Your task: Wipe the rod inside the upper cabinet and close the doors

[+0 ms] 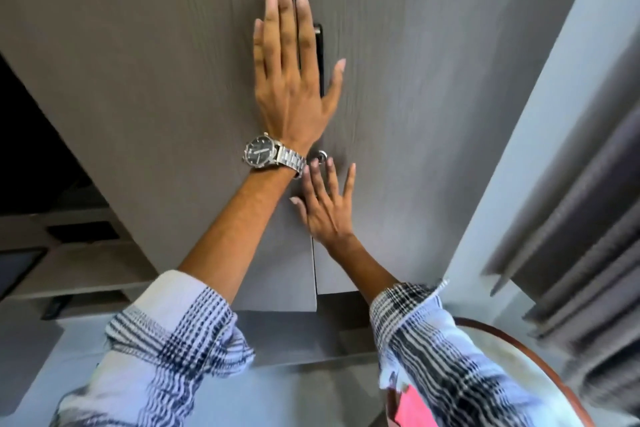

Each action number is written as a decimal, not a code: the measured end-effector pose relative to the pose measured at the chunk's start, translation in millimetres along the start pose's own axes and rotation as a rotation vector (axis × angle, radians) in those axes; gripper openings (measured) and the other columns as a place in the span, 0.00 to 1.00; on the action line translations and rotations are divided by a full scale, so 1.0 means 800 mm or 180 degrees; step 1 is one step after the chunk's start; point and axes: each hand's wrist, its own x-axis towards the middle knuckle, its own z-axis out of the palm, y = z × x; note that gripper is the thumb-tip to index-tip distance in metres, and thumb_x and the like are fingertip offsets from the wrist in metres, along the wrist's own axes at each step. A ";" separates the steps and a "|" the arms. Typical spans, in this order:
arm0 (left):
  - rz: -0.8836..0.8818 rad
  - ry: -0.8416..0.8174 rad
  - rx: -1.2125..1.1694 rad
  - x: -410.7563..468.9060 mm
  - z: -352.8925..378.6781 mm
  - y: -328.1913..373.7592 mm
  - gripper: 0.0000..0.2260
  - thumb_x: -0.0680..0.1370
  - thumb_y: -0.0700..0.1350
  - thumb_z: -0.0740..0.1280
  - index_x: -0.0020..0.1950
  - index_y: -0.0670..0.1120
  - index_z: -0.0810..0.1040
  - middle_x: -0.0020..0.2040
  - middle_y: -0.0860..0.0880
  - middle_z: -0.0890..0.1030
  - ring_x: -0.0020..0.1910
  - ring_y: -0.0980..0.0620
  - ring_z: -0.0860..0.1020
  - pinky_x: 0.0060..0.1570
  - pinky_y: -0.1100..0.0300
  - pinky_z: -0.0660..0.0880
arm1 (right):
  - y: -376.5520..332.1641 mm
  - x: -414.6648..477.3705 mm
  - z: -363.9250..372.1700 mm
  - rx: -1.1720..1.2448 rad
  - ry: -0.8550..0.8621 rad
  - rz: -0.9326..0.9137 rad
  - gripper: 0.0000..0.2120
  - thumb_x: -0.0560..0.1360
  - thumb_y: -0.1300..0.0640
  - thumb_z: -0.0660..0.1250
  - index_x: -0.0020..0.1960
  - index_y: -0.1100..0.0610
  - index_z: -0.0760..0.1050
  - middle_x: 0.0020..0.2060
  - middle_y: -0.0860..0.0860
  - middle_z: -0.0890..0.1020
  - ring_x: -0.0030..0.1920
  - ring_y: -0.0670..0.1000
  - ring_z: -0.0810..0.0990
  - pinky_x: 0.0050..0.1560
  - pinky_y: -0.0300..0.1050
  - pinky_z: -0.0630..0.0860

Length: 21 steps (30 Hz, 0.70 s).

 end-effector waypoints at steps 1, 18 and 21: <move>-0.0003 -0.0007 0.0020 0.003 0.009 0.001 0.32 0.81 0.62 0.59 0.76 0.39 0.68 0.75 0.36 0.69 0.76 0.37 0.67 0.78 0.43 0.61 | 0.004 0.004 0.007 -0.0031 -0.0010 0.0014 0.35 0.85 0.41 0.51 0.82 0.55 0.39 0.83 0.51 0.38 0.83 0.56 0.39 0.76 0.77 0.49; 0.0063 -0.0332 -0.0225 0.013 0.031 -0.002 0.27 0.83 0.54 0.58 0.77 0.40 0.66 0.77 0.35 0.66 0.77 0.36 0.63 0.78 0.42 0.58 | 0.007 0.014 0.019 -0.0602 -0.0307 0.0136 0.30 0.84 0.40 0.58 0.80 0.55 0.59 0.80 0.56 0.63 0.83 0.57 0.49 0.78 0.72 0.52; 0.0481 -0.0603 -0.0772 0.011 0.012 -0.018 0.26 0.84 0.53 0.61 0.78 0.42 0.65 0.79 0.38 0.63 0.79 0.37 0.60 0.79 0.40 0.56 | 0.027 0.025 -0.022 -0.0350 -0.0211 0.0060 0.21 0.81 0.46 0.66 0.71 0.54 0.74 0.77 0.59 0.64 0.75 0.58 0.65 0.71 0.63 0.65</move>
